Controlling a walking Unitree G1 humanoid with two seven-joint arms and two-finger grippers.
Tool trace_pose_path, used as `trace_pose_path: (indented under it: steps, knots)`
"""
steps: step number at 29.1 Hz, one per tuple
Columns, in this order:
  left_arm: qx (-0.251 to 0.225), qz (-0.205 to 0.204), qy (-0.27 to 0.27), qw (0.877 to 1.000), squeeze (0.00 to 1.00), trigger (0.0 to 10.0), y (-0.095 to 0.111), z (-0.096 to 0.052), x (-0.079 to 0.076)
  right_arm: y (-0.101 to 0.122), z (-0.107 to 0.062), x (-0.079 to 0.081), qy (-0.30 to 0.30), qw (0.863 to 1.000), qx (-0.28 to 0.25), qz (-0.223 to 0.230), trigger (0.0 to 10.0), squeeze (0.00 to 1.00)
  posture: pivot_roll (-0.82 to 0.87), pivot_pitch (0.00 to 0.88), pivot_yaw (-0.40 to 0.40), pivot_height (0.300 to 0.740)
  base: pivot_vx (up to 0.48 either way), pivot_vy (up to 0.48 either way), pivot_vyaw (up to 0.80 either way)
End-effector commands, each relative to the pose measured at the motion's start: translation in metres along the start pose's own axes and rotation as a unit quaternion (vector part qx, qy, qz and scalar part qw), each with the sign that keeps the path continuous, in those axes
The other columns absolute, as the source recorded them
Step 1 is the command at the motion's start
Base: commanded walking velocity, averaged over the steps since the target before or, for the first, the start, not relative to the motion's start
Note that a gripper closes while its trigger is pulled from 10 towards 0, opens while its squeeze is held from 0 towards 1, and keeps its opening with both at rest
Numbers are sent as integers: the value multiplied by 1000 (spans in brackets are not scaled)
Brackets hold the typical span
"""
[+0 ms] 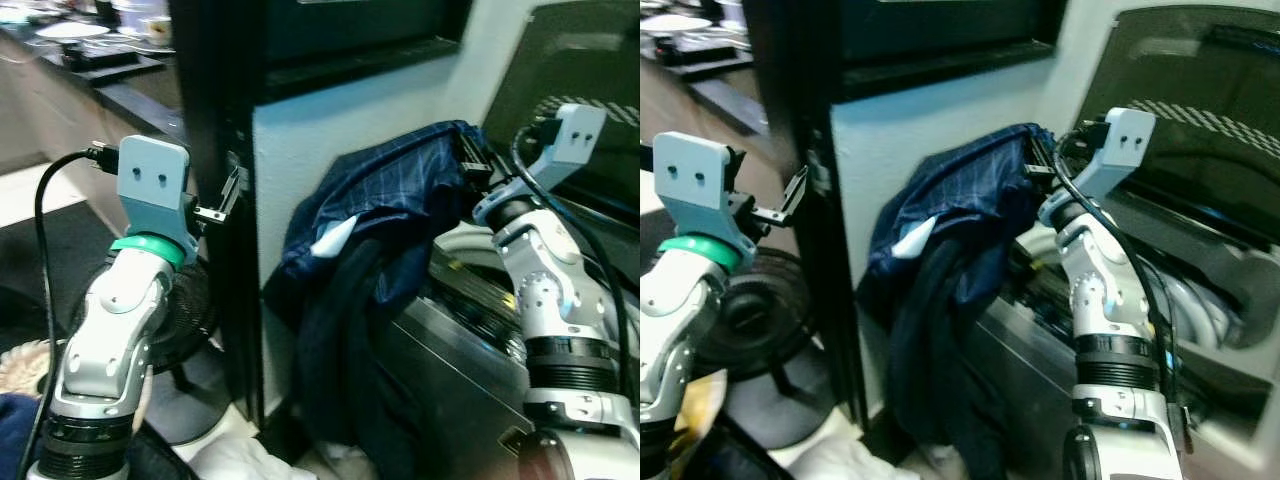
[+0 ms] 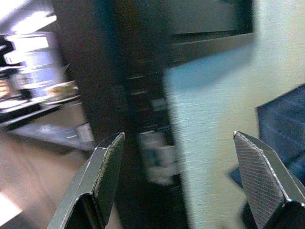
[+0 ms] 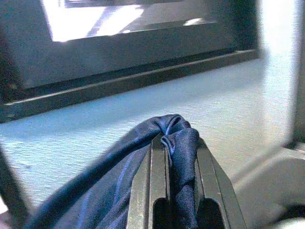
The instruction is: Clothes washing
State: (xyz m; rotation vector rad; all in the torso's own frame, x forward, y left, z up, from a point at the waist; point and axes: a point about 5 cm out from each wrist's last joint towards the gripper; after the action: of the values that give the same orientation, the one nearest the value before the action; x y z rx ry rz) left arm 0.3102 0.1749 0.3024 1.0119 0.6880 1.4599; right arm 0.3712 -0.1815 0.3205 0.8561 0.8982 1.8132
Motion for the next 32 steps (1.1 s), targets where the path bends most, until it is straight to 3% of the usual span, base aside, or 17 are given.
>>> trace_pose_path:
  steps: [1, 4, 11, 14, 23, 32]
  knots:
    - [8, -15, -17, 1000, 0, 10000, -2, -3, -5, 13, 0, -3, -5, 1000, -28, -5, 10000, 0, 13, 15, -5, 740, 0, 0, -800]
    - [50, -62, 15, 997, 0, 10000, -12, -6, -5, 10, 4, 4, 3, 1000, -27, 2, 10000, 0, 18, 21, -9, 740, 0, 0, -800]
    - [104, -20, 67, 992, 0, 10000, -28, -10, 1, 6, 8, 16, 19, 999, -24, 13, 10000, 0, 22, 26, -13, 740, 0, 0, -800]
    - [110, -35, 91, 989, 0, 10000, -30, -12, 5, 2, 8, 24, 30, 999, -18, 20, 10000, 0, 24, 28, -16, 740, 0, 0, -800]
    - [92, -36, 56, 994, 0, 10000, -25, -20, 4, -7, 9, 35, 42, 999, -6, 33, 10000, 0, 29, 35, -25, 740, 0, 0, -800]
    - [56, -42, 70, 995, 0, 10000, -12, -18, 5, -7, 11, 39, 41, 999, -7, 30, 10000, 0, 25, 35, -31, 740, 0, 0, -800]
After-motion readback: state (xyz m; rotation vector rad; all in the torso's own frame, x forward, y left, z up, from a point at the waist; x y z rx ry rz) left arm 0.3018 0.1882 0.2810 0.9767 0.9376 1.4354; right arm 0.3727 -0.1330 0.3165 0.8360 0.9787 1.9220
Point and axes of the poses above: a point about 5 cm out from each wrist's last joint towards the gripper, its own z axis pointing out of the wrist towards the gripper, its own y axis along the axis of the wrist's last joint, x = y × z, and after that the axes turned 1 degree about z, right-handed
